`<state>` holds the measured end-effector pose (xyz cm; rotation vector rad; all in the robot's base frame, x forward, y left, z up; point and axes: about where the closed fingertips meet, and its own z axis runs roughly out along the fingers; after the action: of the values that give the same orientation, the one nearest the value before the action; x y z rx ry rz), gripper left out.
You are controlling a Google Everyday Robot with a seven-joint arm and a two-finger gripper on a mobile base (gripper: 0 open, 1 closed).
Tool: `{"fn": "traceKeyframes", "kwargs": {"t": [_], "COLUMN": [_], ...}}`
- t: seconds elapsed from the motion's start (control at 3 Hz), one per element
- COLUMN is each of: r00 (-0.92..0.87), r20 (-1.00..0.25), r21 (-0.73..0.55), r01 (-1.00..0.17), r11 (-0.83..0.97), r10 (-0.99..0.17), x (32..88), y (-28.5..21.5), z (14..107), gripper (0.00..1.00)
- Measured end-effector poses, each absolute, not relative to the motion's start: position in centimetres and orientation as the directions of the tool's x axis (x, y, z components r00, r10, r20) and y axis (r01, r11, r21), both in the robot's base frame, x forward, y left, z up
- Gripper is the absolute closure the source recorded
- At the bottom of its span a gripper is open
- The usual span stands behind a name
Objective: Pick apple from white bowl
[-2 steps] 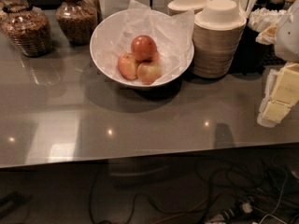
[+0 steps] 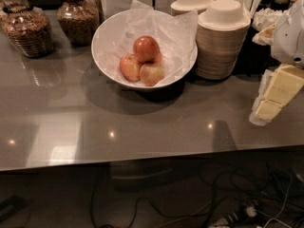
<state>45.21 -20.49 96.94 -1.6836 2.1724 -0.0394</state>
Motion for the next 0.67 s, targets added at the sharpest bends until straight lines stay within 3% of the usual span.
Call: {"fn": "traceKeyframes", "kwargs": {"t": [0.67], "r00": [-0.052], "r20": [-0.593], "r21": [-0.324], "r01": [-0.898], "r11": [0.297], "r10": [-0.803], "x": [51.2], "y": [-13.3], "z": [97.8], "gripper": [0.00]}}
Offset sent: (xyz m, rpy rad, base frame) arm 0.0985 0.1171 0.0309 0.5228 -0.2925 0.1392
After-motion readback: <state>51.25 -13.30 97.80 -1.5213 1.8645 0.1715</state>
